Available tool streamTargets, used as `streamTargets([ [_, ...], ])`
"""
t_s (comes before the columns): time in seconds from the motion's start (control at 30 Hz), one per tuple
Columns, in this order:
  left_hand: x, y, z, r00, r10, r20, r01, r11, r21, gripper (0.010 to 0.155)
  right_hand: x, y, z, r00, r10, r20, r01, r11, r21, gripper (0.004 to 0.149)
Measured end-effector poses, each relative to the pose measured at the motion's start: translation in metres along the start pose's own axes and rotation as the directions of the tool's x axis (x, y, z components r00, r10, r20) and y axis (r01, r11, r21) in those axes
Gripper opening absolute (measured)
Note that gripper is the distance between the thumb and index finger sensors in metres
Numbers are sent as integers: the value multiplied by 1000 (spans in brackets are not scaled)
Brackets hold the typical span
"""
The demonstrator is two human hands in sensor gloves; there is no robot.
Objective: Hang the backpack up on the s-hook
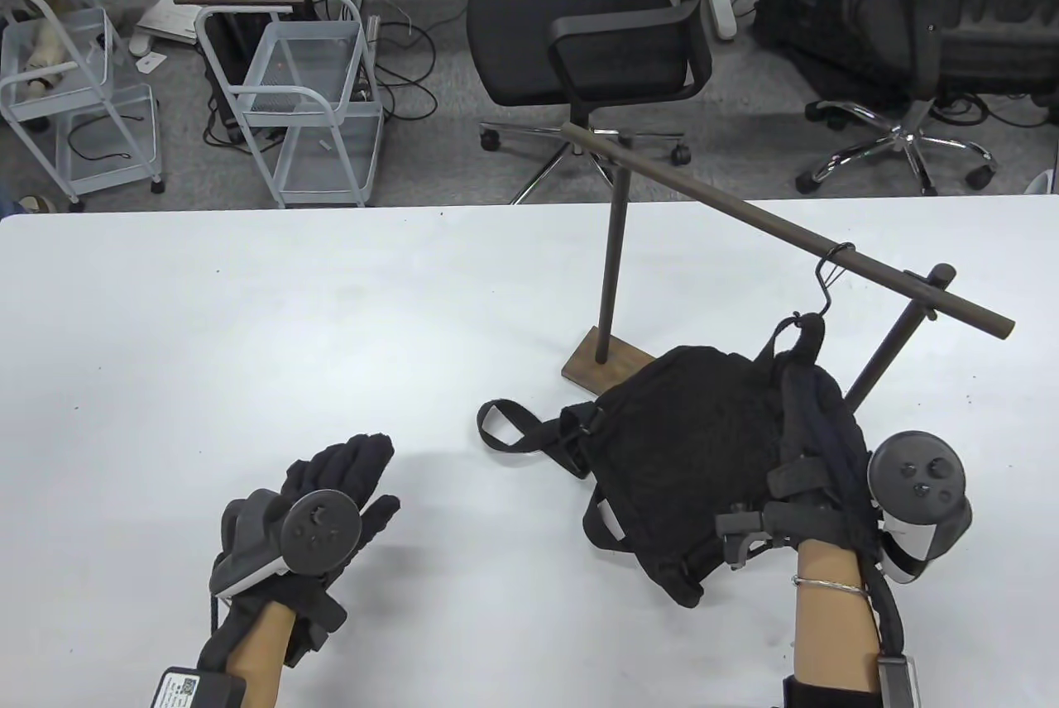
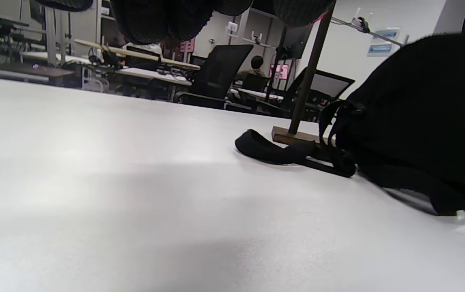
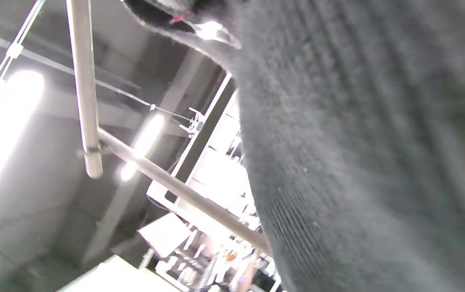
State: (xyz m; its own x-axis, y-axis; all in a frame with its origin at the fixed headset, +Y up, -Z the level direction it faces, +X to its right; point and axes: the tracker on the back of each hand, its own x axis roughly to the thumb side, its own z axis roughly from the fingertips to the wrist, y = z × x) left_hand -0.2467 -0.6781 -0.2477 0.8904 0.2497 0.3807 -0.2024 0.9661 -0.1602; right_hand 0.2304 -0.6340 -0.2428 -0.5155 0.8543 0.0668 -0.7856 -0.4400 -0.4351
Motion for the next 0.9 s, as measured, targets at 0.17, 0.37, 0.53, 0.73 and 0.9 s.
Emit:
streamTargets([
  [0.17, -1, 0, -1, 995, 96, 21, -96, 995, 4, 65, 28, 11, 22, 898, 379, 223, -369, 925, -85, 80],
  [0.37, -2, 2, 3, 994, 107, 34, -108, 994, 33, 65, 67, 46, 60, 681, 501, 534, -511, 848, -143, 80],
  [0.53, 4, 5, 5, 994, 77, 72, -80, 996, 32, 66, 64, 84, 73, 639, 393, 661, -587, 804, 90, 75],
  [0.73, 13, 0, 3, 991, 77, 112, -75, 997, -26, 69, 36, 105, 69, 674, 352, 649, -663, 675, 323, 76],
  [0.9, 17, -4, 0, 984, 115, 140, -106, 992, -70, 70, 28, 112, 67, 692, 356, 628, -681, 610, 405, 79],
])
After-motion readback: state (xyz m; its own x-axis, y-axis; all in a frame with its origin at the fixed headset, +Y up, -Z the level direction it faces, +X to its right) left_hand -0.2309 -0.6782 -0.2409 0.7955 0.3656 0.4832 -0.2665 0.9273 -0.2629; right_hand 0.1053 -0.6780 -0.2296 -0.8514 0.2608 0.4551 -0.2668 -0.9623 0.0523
